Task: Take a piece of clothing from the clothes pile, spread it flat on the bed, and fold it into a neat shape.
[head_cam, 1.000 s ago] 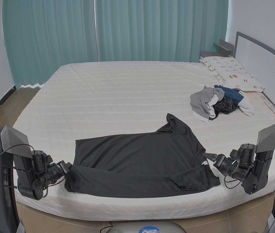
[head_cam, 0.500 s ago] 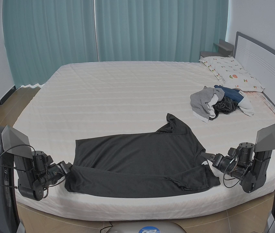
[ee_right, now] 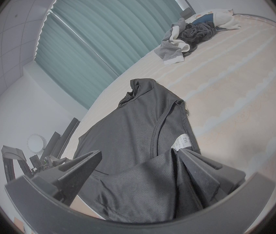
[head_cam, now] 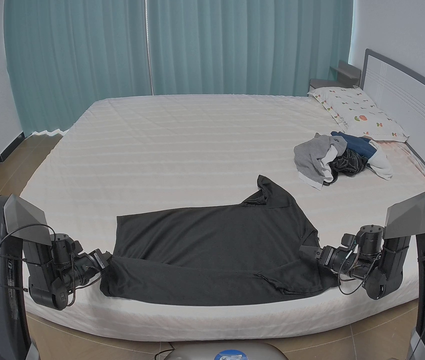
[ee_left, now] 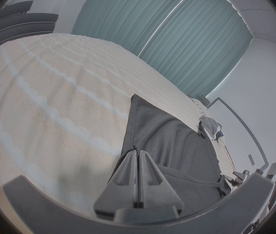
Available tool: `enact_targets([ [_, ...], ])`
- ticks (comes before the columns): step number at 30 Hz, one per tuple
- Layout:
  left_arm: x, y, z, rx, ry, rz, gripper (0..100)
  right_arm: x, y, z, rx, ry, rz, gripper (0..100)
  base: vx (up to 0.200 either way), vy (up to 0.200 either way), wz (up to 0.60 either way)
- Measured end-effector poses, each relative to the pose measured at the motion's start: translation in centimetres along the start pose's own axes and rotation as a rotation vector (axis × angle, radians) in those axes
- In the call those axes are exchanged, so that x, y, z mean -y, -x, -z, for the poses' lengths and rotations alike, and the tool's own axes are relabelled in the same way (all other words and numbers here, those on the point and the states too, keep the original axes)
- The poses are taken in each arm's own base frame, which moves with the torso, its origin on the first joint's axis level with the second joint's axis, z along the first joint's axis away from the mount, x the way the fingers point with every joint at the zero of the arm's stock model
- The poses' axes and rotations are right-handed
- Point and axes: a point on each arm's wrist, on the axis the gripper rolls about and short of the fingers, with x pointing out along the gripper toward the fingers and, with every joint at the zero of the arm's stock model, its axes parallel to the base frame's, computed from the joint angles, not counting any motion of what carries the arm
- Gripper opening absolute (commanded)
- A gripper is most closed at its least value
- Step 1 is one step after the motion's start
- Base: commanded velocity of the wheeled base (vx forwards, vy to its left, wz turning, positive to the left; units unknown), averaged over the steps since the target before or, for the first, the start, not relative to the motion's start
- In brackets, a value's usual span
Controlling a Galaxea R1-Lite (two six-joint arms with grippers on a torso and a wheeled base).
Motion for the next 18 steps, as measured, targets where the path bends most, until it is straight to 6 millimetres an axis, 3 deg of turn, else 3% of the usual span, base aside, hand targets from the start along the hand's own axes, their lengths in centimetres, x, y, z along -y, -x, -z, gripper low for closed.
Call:
enact_targets([
  [16,0.0,0.0,0.1,-0.002,0.000,0.000,0,1.2,-0.6,1.0,-0.060,0.036,0.043,100,0.000,0.000,0.00],
  [17,0.0,0.0,0.1,-0.002,0.000,0.000,0,1.3,-0.6,1.1,-0.066,0.033,0.046,0,0.000,0.000,0.00],
  [18,0.0,0.0,0.1,-0.002,0.000,0.000,0,1.3,-0.7,1.1,-0.070,0.031,0.048,0,0.000,0.000,0.00],
])
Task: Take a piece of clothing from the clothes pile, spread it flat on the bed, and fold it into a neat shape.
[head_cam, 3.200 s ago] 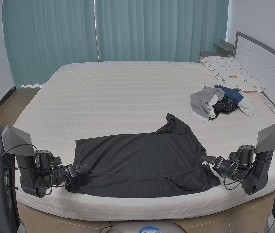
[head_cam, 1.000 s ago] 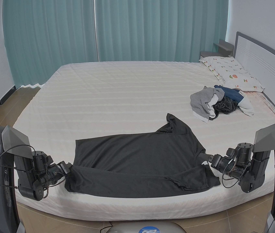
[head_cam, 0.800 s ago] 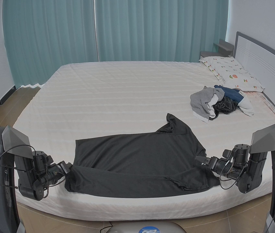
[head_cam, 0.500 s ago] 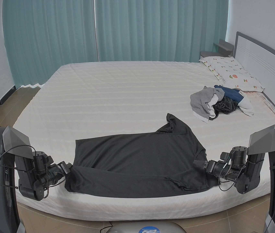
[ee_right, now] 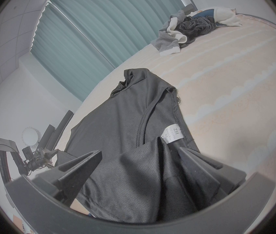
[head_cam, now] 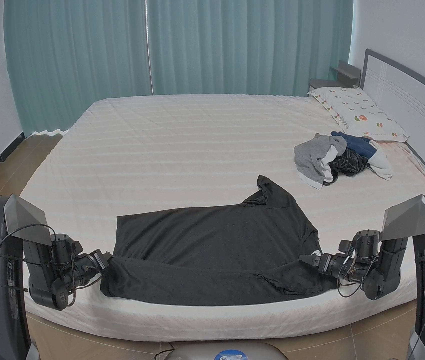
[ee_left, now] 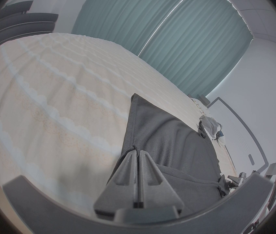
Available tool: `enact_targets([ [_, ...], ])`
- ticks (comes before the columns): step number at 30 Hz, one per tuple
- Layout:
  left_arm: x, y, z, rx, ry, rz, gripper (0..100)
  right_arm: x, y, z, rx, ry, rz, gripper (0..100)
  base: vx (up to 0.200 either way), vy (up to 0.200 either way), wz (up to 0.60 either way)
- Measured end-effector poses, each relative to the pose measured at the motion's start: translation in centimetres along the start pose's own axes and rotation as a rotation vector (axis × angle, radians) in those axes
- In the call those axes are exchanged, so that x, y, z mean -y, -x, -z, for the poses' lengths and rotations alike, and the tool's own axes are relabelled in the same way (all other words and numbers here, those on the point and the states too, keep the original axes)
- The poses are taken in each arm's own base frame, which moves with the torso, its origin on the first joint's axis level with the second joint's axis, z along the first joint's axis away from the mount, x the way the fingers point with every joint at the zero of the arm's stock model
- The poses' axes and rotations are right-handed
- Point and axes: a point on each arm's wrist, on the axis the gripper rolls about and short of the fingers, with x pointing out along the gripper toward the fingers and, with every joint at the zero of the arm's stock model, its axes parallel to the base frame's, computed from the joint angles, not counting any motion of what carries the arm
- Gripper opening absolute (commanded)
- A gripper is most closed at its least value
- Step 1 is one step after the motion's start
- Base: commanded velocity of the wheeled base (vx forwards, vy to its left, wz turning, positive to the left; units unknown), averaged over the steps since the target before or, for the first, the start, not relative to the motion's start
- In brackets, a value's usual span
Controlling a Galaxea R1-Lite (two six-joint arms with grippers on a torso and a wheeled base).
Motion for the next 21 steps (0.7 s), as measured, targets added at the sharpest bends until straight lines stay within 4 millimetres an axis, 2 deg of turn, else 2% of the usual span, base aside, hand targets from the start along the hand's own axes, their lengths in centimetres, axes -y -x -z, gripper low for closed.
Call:
enact_targets([
  [14,-0.1,0.0,0.1,-0.002,0.000,-0.001,0,1.7,0.1,-1.2,0.035,-0.057,0.033,0,0.000,0.000,0.00],
  [21,-0.1,-0.1,0.3,-0.009,0.000,-0.003,0,1.8,0.1,-1.8,0.069,-0.071,0.023,0,0.000,0.000,0.00],
])
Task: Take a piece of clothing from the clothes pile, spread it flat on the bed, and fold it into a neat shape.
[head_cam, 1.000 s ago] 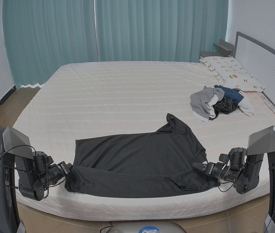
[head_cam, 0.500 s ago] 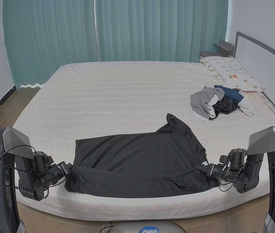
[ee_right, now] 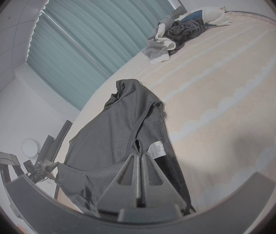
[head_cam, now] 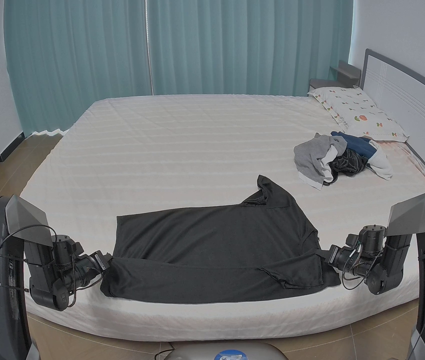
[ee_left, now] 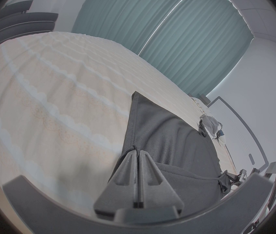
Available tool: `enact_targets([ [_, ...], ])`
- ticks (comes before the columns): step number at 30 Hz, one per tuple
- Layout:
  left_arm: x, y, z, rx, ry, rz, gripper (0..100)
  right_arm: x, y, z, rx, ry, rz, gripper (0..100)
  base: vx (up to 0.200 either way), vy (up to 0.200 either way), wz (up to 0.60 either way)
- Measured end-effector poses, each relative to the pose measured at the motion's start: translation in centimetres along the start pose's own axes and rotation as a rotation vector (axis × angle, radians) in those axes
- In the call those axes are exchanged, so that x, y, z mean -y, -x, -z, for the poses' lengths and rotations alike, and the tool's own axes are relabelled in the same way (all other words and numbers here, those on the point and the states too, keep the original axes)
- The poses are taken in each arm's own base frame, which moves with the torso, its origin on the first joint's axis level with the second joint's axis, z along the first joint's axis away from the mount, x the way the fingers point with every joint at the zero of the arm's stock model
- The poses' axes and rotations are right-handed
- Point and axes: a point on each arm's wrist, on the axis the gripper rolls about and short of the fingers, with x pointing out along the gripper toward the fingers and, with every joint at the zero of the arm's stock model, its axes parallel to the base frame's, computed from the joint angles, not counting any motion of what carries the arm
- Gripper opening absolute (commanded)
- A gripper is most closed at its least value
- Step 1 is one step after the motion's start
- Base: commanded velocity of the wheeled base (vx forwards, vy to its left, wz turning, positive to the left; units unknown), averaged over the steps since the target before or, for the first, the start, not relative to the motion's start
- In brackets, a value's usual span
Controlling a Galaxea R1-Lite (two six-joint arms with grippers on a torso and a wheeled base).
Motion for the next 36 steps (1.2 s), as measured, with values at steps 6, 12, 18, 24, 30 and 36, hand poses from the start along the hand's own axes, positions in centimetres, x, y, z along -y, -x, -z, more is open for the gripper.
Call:
enact_targets([
  [6,0.0,-0.1,0.0,-0.001,0.000,0.000,0,-0.1,0.1,0.2,-0.002,0.002,-0.003,0,0.000,0.000,0.00],
  [12,0.0,-0.2,0.0,0.003,-0.002,0.003,100,-0.2,0.0,0.3,-0.006,0.003,-0.005,100,0.000,0.000,0.00],
  [18,0.0,-0.2,-0.1,0.006,-0.001,0.004,100,-0.4,0.3,0.0,0.018,-0.047,-0.017,100,0.000,0.000,0.00],
  [24,-0.1,-0.1,-0.4,0.014,0.005,0.002,100,-1.0,1.2,-0.8,0.077,-0.166,-0.044,100,0.000,0.000,0.00],
  [30,-0.2,0.2,-1.0,0.037,0.021,-0.004,100,-0.6,1.7,-1.5,0.103,-0.242,-0.035,100,0.100,0.000,0.00],
  [36,-0.4,0.4,-1.4,0.049,0.028,-0.006,100,-0.5,1.6,-1.6,0.109,-0.262,-0.037,100,0.100,0.000,0.00],
])
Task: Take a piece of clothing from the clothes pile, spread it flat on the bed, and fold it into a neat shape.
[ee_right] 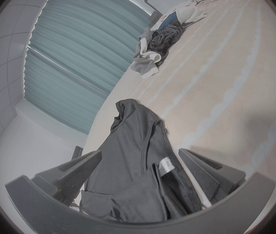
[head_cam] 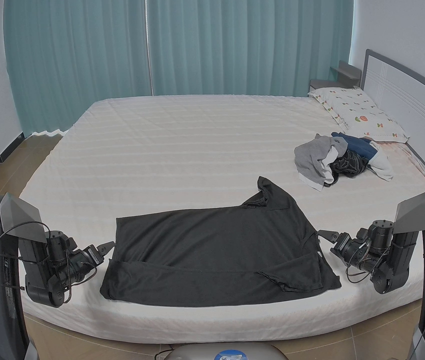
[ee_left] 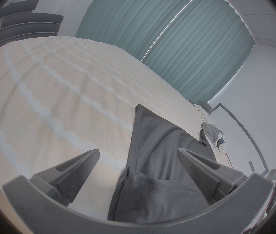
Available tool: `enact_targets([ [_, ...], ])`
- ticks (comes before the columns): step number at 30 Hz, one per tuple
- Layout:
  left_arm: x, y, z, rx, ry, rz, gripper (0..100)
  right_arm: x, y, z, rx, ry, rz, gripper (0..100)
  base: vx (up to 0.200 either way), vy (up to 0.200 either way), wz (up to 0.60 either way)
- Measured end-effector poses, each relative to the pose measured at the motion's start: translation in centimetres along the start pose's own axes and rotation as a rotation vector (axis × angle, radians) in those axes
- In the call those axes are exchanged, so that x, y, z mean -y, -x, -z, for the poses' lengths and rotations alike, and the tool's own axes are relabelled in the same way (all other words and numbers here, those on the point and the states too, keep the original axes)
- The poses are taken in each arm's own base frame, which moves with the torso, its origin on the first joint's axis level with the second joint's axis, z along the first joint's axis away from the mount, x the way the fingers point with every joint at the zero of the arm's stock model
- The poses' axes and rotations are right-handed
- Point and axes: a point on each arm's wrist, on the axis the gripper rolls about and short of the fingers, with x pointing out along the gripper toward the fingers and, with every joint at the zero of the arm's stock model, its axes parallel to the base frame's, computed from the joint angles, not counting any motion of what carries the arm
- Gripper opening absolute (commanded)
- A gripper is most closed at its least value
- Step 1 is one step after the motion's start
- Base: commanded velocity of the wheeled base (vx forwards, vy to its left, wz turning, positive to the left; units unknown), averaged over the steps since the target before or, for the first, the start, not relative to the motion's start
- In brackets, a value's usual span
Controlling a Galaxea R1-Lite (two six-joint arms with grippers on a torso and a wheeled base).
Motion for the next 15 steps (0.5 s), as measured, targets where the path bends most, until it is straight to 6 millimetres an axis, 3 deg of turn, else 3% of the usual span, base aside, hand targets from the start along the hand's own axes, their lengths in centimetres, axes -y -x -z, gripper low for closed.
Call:
enact_targets([
  [12,0.14,-0.21,-0.15,0.007,-0.006,0.008,100,0.04,-0.08,0.14,-0.003,0.001,0.002,100,0.000,0.000,0.00],
  [15,0.14,-0.18,-0.11,0.005,-0.005,0.007,100,0.06,-0.07,0.16,-0.004,0.001,0.003,100,0.000,0.200,0.00],
])
